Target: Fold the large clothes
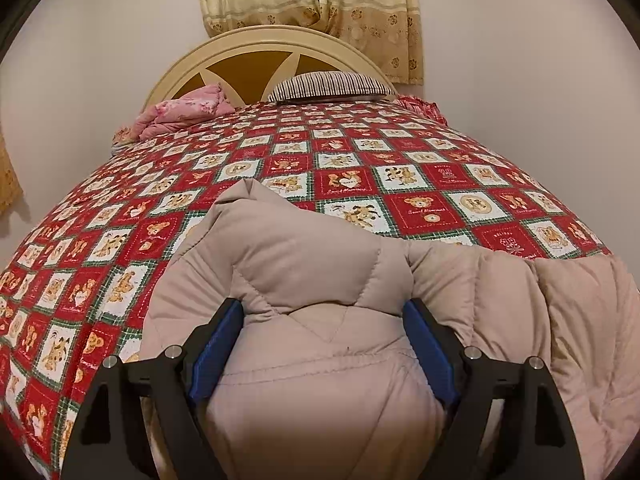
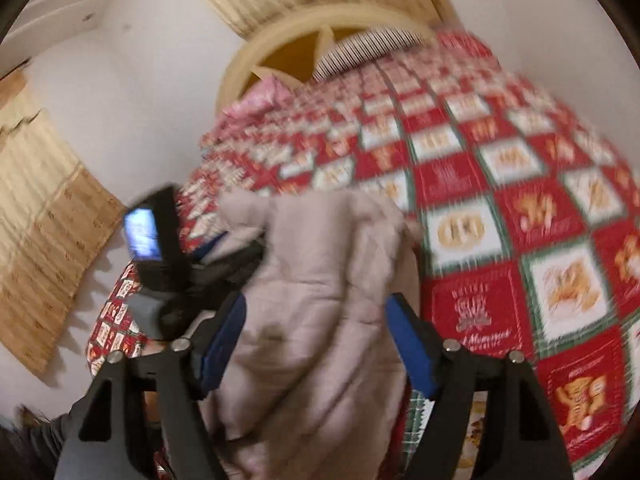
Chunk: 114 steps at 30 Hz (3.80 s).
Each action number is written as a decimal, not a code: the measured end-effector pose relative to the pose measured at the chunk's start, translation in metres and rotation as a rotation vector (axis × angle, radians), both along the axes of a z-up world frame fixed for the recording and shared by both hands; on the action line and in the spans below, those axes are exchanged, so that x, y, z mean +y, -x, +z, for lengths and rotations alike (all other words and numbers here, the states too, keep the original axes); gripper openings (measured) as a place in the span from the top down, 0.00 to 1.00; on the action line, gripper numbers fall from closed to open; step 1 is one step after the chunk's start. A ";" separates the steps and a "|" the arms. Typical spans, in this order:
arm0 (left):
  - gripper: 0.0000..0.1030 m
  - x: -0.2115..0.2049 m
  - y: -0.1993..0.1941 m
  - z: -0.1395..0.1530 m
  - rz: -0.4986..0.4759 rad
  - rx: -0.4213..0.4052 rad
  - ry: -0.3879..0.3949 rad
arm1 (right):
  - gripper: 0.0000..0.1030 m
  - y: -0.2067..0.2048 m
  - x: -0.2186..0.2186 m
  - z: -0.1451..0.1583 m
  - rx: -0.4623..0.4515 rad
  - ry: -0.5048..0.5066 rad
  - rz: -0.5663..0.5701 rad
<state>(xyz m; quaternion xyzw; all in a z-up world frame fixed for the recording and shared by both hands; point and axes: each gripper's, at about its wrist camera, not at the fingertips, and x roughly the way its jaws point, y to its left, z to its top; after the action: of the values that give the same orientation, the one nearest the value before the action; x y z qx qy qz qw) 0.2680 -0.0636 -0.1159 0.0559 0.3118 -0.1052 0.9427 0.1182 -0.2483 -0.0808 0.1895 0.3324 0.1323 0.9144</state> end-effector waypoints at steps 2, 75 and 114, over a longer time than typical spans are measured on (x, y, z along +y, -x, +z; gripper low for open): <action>0.20 -0.001 0.000 0.001 0.003 -0.002 -0.004 | 0.17 -0.002 0.013 -0.001 0.008 0.017 0.025; 0.12 0.152 0.054 0.009 -0.030 0.311 0.577 | 0.73 -0.091 0.030 -0.059 0.141 0.264 -0.113; 0.01 0.135 0.024 -0.050 -0.156 0.450 0.671 | 0.00 -0.071 -0.010 -0.087 0.135 -0.248 0.124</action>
<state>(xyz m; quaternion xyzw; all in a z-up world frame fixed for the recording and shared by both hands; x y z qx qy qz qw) 0.2442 0.0715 -0.1656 -0.2554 0.4535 -0.2818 0.8060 0.1896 -0.2580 -0.1682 0.2885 0.3853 0.2155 0.8496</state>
